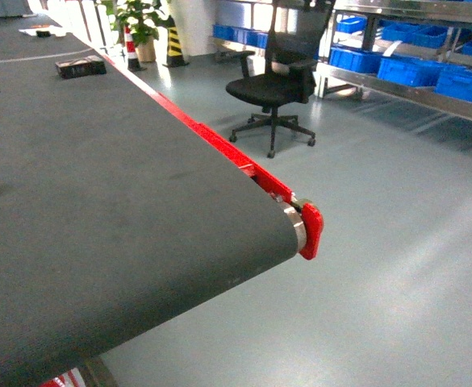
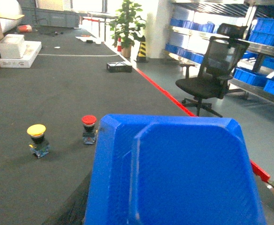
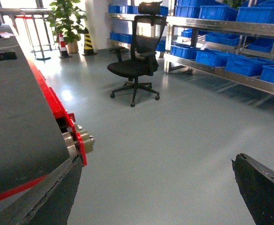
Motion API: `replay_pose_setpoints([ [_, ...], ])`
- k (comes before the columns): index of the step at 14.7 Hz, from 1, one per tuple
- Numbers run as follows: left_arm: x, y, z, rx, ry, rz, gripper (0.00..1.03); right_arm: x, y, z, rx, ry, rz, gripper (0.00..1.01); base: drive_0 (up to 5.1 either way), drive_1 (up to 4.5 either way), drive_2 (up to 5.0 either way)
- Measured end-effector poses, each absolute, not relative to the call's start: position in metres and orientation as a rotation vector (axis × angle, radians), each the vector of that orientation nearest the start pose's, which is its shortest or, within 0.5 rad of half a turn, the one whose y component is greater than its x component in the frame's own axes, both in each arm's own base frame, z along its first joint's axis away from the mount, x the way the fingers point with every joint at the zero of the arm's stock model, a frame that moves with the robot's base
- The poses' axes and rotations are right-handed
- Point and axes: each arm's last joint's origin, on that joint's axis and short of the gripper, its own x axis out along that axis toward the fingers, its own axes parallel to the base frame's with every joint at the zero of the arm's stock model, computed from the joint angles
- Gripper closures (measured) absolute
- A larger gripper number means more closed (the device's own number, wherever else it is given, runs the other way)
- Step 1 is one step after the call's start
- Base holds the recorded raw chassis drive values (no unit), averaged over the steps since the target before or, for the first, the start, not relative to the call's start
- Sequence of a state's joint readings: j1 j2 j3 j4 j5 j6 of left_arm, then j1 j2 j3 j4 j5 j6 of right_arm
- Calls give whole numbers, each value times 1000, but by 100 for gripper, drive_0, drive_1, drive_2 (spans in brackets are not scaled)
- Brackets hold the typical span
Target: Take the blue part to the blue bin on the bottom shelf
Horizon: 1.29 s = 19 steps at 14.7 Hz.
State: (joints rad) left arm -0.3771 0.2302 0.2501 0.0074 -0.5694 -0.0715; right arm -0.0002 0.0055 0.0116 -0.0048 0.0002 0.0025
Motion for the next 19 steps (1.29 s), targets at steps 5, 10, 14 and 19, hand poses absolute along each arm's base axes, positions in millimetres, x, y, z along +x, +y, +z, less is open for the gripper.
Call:
replay_pose_setpoints([
  [5, 98, -22, 231, -84, -31, 191, 60, 97, 0, 167, 2, -1, 0, 3, -164, -164, -164],
  [10, 98, -22, 231, -84, -31, 191, 60, 97, 0, 167, 2, -1, 0, 3, -154, -154, -154],
  [14, 98, -22, 231, -84, -31, 191, 60, 97, 0, 167, 2, -1, 0, 3, -149, -149, -149],
  [19, 98, -22, 231, -84, -31, 191, 60, 97, 0, 167, 2, -1, 0, 3, -161, -161, -161],
])
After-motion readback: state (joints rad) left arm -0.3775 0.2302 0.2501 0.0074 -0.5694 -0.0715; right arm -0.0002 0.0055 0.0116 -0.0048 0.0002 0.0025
